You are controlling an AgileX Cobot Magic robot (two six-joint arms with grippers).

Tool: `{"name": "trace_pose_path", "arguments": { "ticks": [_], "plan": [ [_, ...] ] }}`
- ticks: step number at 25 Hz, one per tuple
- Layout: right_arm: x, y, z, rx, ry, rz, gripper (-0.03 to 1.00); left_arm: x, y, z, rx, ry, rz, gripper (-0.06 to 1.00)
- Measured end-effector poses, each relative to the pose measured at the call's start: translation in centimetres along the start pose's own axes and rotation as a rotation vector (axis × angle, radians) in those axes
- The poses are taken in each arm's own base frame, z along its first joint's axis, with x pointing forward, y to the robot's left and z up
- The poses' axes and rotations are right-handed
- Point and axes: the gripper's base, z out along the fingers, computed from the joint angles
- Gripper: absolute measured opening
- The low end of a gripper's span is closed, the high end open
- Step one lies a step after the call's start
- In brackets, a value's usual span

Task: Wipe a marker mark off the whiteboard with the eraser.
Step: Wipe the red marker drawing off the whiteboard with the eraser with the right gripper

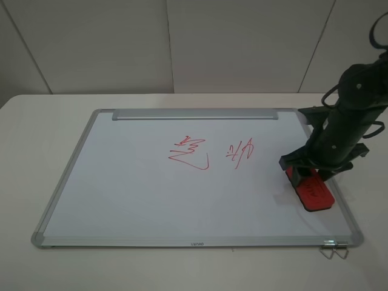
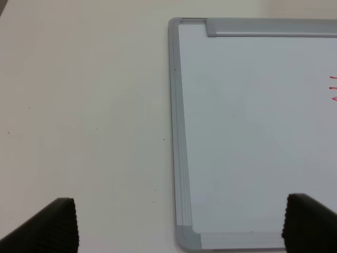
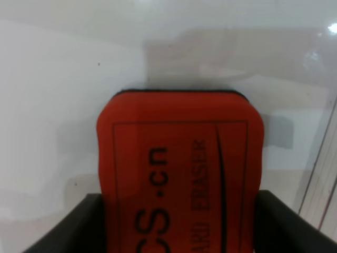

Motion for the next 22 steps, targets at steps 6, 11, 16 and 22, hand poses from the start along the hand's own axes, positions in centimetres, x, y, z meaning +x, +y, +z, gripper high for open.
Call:
{"name": "trace_pose_path", "arguments": {
  "ticks": [6, 11, 16, 22],
  "plan": [
    [0.0, 0.0, 0.0, 0.000, -0.001, 0.001, 0.50, 0.0, 0.0, 0.0, 0.000, 0.000, 0.000, 0.77],
    [-0.5, 0.0, -0.6, 0.006, 0.024, -0.002, 0.50, 0.0, 0.0, 0.0, 0.000, 0.000, 0.000, 0.77],
    [-2.8, 1.8, -3.5, 0.030, 0.046, -0.073, 0.50, 0.0, 0.0, 0.0, 0.000, 0.000, 0.000, 0.77],
    [-6.2, 7.0, -7.3, 0.018, -0.065, -0.203, 0.50, 0.0, 0.0, 0.0, 0.000, 0.000, 0.000, 0.77]
  ]
}}
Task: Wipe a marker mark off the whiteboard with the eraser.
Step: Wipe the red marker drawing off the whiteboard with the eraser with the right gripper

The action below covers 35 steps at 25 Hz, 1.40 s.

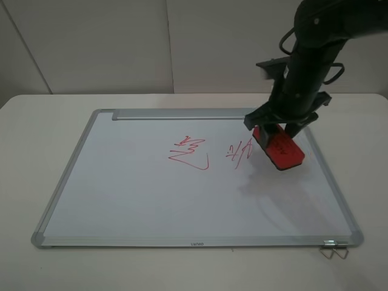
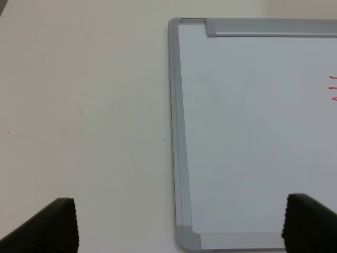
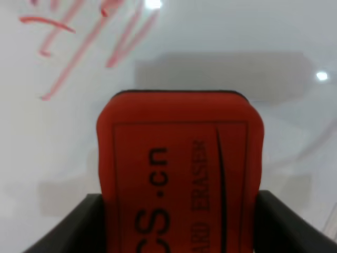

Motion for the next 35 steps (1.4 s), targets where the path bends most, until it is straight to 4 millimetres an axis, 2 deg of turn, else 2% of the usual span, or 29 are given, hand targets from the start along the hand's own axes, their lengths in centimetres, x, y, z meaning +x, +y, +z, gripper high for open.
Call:
{"name": "trace_pose_path", "arguments": {
  "ticks": [3, 9, 13, 16, 21, 30, 35],
  "plan": [
    [-2.7, 3.0, -0.3, -0.006, -0.022, -0.072, 0.50, 0.0, 0.0, 0.0, 0.000, 0.000, 0.000, 0.77],
    [-7.9, 10.4, 0.7, -0.026, -0.073, -0.191, 0.50, 0.0, 0.0, 0.0, 0.000, 0.000, 0.000, 0.77],
    [-9.9, 14.4, 2.1, -0.028, -0.062, -0.249, 0.50, 0.0, 0.0, 0.0, 0.000, 0.000, 0.000, 0.77],
    [-10.9, 16.6, 3.6, -0.028, -0.053, -0.279, 0.50, 0.0, 0.0, 0.0, 0.000, 0.000, 0.000, 0.77],
    [-12.0, 18.1, 5.6, -0.036, -0.063, -0.290, 0.50, 0.0, 0.0, 0.0, 0.000, 0.000, 0.000, 0.77],
    [-11.8, 18.2, 7.6, -0.053, -0.016, -0.277, 0.50, 0.0, 0.0, 0.0, 0.000, 0.000, 0.000, 0.77],
    [-12.0, 17.6, 7.9, -0.079, -0.004, -0.268, 0.50, 0.0, 0.0, 0.0, 0.000, 0.000, 0.000, 0.77]
  ]
}}
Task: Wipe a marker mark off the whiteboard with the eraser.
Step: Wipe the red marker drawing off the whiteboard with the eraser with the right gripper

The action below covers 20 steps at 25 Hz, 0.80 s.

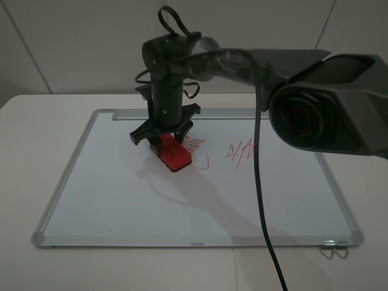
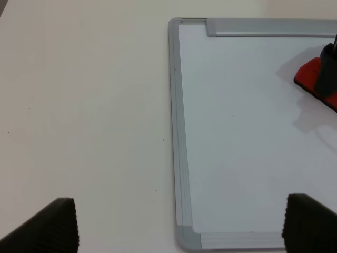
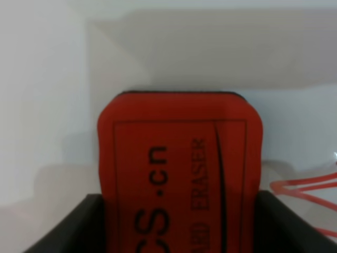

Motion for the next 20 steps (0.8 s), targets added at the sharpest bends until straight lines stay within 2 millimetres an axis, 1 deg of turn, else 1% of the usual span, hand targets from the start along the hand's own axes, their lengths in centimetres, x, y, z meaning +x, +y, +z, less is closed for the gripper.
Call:
{"name": "trace_pose_path", "arguments": {
  "ticks": [2, 4, 8, 9, 13, 15, 17, 20],
  "plan": [
    [-0.1, -0.7, 0.0, -0.009, 0.000, 0.017, 0.50, 0.0, 0.0, 0.0, 0.000, 0.000, 0.000, 0.77],
    [-0.1, -1.8, 0.0, -0.006, -0.001, 0.036, 0.50, 0.0, 0.0, 0.0, 0.000, 0.000, 0.000, 0.77],
    [-0.2, -4.8, 0.1, 0.025, -0.005, 0.080, 0.50, 0.0, 0.0, 0.0, 0.000, 0.000, 0.000, 0.77],
    [-0.2, -4.8, 0.1, 0.025, -0.005, 0.080, 0.50, 0.0, 0.0, 0.0, 0.000, 0.000, 0.000, 0.77],
    [-0.1, -7.6, 0.1, 0.052, -0.004, 0.123, 0.50, 0.0, 0.0, 0.0, 0.000, 0.000, 0.000, 0.77],
    [0.0, -8.7, 0.2, 0.054, -0.003, 0.143, 0.50, 0.0, 0.0, 0.0, 0.000, 0.000, 0.000, 0.77],
    [0.1, -9.1, 0.2, 0.054, -0.002, 0.152, 0.50, 0.0, 0.0, 0.0, 0.000, 0.000, 0.000, 0.77],
    [0.0, -8.9, 0.2, 0.052, -0.002, 0.149, 0.50, 0.0, 0.0, 0.0, 0.000, 0.000, 0.000, 0.77]
  ]
}}
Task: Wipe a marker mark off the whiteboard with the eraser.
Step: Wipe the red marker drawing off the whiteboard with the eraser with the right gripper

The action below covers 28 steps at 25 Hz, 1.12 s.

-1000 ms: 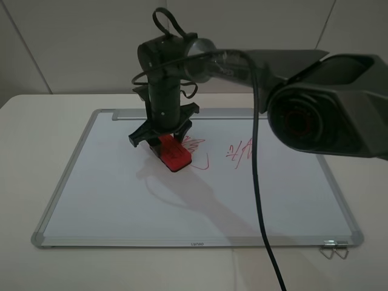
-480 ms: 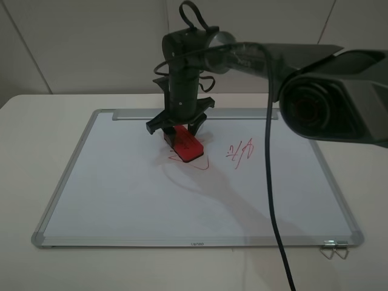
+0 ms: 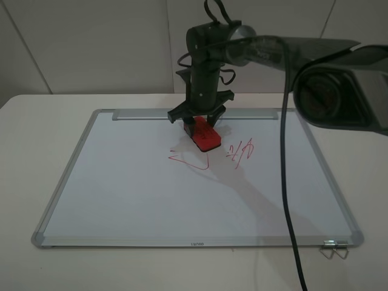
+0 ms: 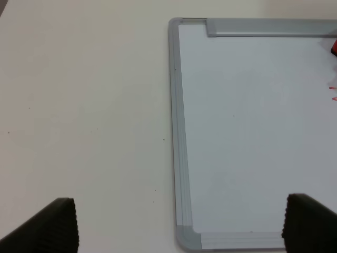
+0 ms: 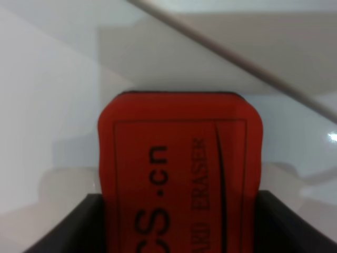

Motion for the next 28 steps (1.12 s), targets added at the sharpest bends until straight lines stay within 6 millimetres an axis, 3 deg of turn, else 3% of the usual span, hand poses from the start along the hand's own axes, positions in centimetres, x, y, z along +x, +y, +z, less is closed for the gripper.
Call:
{"name": "trace_pose_path", "arguments": {
  "ticks": [4, 12, 15, 28],
  "plan": [
    [0.1, 1.2, -0.1, -0.006, -0.002, -0.021, 0.50, 0.0, 0.0, 0.0, 0.000, 0.000, 0.000, 0.77],
    [1.1, 8.6, -0.6, -0.051, -0.006, -0.153, 0.50, 0.0, 0.0, 0.0, 0.000, 0.000, 0.000, 0.77],
    [1.6, 10.3, -0.8, -0.067, -0.005, -0.181, 0.50, 0.0, 0.0, 0.0, 0.000, 0.000, 0.000, 0.77],
    [2.7, 9.7, -0.3, -0.063, 0.012, -0.176, 0.50, 0.0, 0.0, 0.0, 0.000, 0.000, 0.000, 0.77]
  ]
}}
